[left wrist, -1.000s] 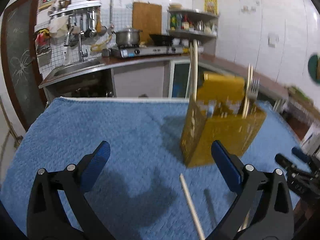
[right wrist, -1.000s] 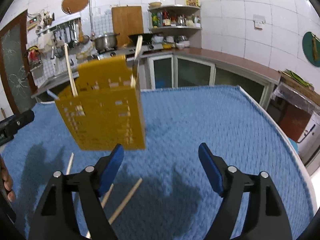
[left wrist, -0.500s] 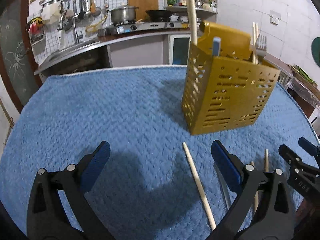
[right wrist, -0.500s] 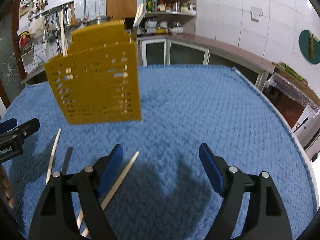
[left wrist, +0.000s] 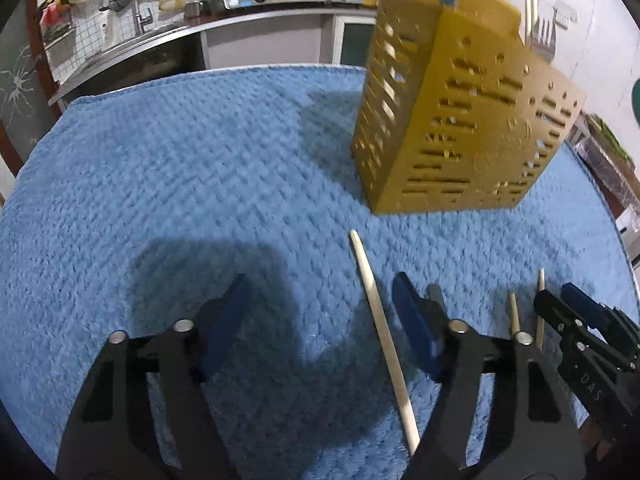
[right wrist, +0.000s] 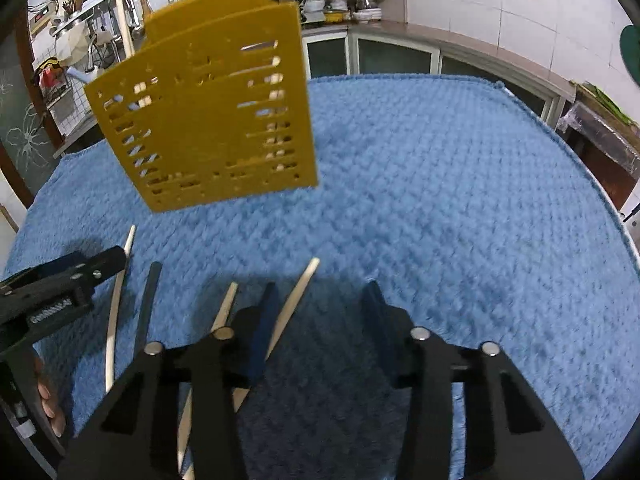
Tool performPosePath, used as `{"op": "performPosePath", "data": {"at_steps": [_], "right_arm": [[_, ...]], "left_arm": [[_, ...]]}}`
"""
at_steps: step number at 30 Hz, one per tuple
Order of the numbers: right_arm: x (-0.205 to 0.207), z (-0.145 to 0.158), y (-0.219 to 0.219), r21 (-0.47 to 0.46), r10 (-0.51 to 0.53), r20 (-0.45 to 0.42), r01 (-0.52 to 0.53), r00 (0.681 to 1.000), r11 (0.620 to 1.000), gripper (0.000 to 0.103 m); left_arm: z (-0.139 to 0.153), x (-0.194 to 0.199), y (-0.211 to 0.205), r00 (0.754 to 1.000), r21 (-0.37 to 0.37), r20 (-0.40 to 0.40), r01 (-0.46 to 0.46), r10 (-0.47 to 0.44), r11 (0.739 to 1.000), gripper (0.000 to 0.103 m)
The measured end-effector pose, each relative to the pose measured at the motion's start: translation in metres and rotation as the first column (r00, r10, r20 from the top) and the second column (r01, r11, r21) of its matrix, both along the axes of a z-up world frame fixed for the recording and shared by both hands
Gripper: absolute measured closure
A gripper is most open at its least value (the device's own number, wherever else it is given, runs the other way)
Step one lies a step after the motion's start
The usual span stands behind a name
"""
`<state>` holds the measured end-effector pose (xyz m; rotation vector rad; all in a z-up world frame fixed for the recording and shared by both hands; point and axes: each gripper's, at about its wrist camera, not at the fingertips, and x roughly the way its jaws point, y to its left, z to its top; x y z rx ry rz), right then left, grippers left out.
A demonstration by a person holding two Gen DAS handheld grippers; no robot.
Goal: Organize utensils
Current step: 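Grasp a wooden chopstick on the towel with the left tool while the right tool grasps another, then carry both chopsticks up over the caddy and lower them inside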
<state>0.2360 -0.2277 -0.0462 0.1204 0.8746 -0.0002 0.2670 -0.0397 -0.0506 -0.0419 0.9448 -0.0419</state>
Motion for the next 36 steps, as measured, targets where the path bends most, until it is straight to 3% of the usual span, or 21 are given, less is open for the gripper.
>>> {"op": "performPosePath", "data": {"at_steps": [3, 7, 9, 11, 12, 15, 21, 27, 32, 36], "right_arm": [[0.0, -0.002, 0.007, -0.007, 0.011, 0.001, -0.011, 1.0, 1.0, 0.066], [0.005, -0.003, 0.012, -0.003, 0.045, -0.002, -0.045, 0.999, 0.999, 0.082], [0.007, -0.001, 0.015, -0.014, 0.064, -0.004, -0.064, 0.998, 0.998, 0.088], [0.011, 0.0, 0.015, -0.011, 0.081, -0.01, -0.081, 0.997, 0.997, 0.089], [0.012, 0.001, 0.015, -0.006, 0.089, -0.014, -0.089, 0.996, 0.996, 0.089], [0.021, 0.003, 0.012, 0.007, 0.124, -0.023, -0.124, 0.992, 0.992, 0.091], [0.037, 0.004, 0.017, -0.022, 0.181, -0.07, -0.183, 0.981, 0.983, 0.091], [0.039, 0.006, 0.018, -0.021, 0.131, -0.105, -0.134, 0.986, 0.991, 0.091], [0.041, 0.007, 0.015, 0.0, 0.114, -0.085, -0.115, 0.99, 0.993, 0.093], [0.035, 0.016, 0.003, 0.058, 0.125, -0.011, -0.124, 0.992, 0.991, 0.094]], "left_arm": [[-0.004, 0.001, -0.008, 1.0, 0.041, -0.016, 0.017, -0.016, 0.999, 0.044], [-0.004, 0.002, -0.012, 1.0, 0.058, -0.018, 0.027, -0.026, 0.998, 0.053], [-0.003, 0.002, -0.014, 0.999, 0.045, -0.024, 0.043, -0.042, 0.998, 0.069], [-0.001, 0.003, -0.016, 0.998, 0.043, -0.03, 0.052, -0.051, 0.998, 0.076], [0.0, 0.003, -0.017, 0.998, 0.041, -0.033, 0.059, -0.058, 0.997, 0.087], [0.003, 0.005, -0.02, 0.996, 0.028, -0.046, 0.071, -0.07, 0.997, 0.093], [0.005, 0.011, -0.023, 0.993, 0.027, -0.075, 0.096, -0.093, 0.995, 0.094], [0.005, 0.02, -0.023, 0.99, 0.035, -0.1, 0.098, -0.095, 0.995, 0.094], [0.004, 0.021, -0.018, 0.993, 0.012, -0.089, 0.085, -0.084, 0.996, 0.095], [0.006, 0.017, -0.009, 0.994, -0.04, -0.061, 0.083, -0.086, 0.996, 0.096]]}}
